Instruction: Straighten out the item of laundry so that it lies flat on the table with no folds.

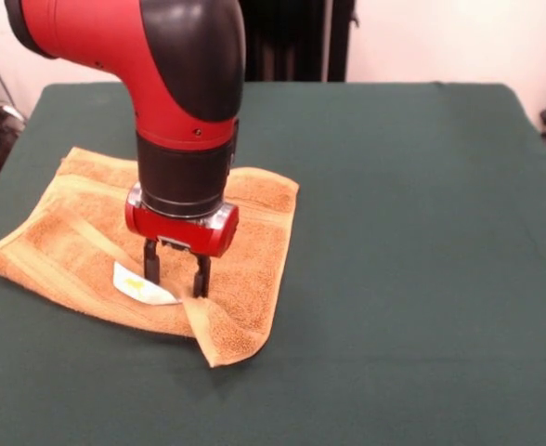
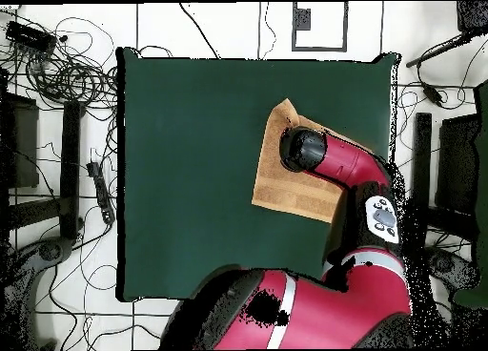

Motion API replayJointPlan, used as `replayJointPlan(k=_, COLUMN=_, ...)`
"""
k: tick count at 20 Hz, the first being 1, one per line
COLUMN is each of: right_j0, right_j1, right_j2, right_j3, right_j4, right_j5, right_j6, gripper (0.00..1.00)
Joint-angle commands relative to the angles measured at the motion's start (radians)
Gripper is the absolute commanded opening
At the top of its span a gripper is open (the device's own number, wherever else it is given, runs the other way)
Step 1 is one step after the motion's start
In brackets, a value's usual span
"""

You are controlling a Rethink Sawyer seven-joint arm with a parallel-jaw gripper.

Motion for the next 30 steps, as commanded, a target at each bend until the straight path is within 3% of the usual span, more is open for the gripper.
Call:
replayJointPlan(k=1, right_j0=0.058, right_j1=-0.029, right_j2=0.069, right_j3=0.115, right_j4=0.011, right_j5=0.047, right_j6=0.160, gripper=1.00)
replayJointPlan(k=15, right_j0=0.065, right_j1=-0.033, right_j2=0.059, right_j3=0.124, right_j4=0.015, right_j5=0.033, right_j6=0.180, gripper=1.00)
replayJointPlan(k=23, right_j0=0.086, right_j1=-0.121, right_j2=0.063, right_j3=0.315, right_j4=-0.006, right_j5=-0.067, right_j6=0.212, gripper=1.00)
replayJointPlan(k=30, right_j0=0.083, right_j1=-0.114, right_j2=0.075, right_j3=0.423, right_j4=-0.009, right_j5=-0.216, right_j6=0.248, gripper=1.00)
